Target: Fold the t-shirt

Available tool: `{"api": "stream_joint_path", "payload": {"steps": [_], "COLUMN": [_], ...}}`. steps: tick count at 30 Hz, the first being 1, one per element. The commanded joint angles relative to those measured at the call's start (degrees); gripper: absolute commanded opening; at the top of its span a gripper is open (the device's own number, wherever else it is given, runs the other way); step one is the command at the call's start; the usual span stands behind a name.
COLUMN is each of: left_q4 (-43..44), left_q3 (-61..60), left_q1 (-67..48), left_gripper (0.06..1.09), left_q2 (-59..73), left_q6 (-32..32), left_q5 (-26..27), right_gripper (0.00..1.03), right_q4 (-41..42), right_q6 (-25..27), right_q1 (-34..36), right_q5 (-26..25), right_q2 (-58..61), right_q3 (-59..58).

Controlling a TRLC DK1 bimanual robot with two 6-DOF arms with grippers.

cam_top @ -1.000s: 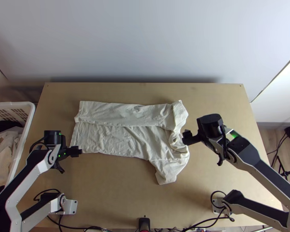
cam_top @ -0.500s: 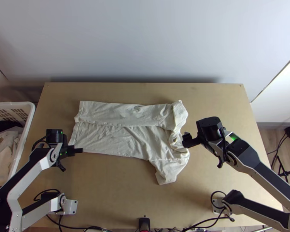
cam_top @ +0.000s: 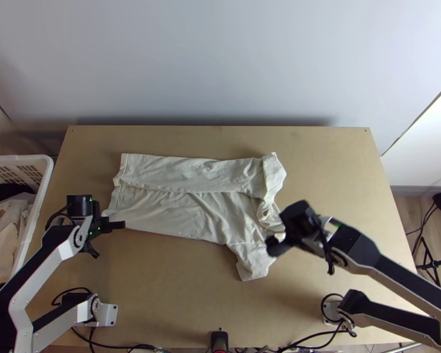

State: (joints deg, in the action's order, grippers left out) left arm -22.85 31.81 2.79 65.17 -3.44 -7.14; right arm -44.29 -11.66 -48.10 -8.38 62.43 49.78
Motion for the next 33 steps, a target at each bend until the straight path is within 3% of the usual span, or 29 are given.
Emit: {"api": "stream_joint_path", "payload": {"steps": [1,10,15,24,33], "left_q4": [-0.2,-0.8,-1.8,-2.4,-4.2], "left_q3": [0.3,1.8,1.8,1.8,1.7], "left_q1": [0.0,0.0,0.0,-0.1,0.1], "left_gripper": [0.09,0.09,0.09,0.09,0.09], "left_q2": [-1.5,-1.6,-1.6,-1.9,-2.6], "left_q6": [0.0,-0.8,-2.1,-3.1,-3.1], "left_q5": [-1.1,-2.6,-2.9,-2.9,-3.1], "right_gripper": [0.98,0.97,0.88,0.88,0.88], "right_q4": [-1.7,-1.6,1.1,4.0,8.5], "right_q6": [1.8,5.0,6.8,7.7,8.8], "right_q1": [-8.2,-15.8,-17.9,-23.4,-22.7], "right_q5": [2.1,2.1,2.1,2.1,1.2], "right_q2": [-0.5,-1.0,-0.5,2.6,7.5], "right_q3": [-4.6,-10.5,-10.0,-10.1,-12.4]}}
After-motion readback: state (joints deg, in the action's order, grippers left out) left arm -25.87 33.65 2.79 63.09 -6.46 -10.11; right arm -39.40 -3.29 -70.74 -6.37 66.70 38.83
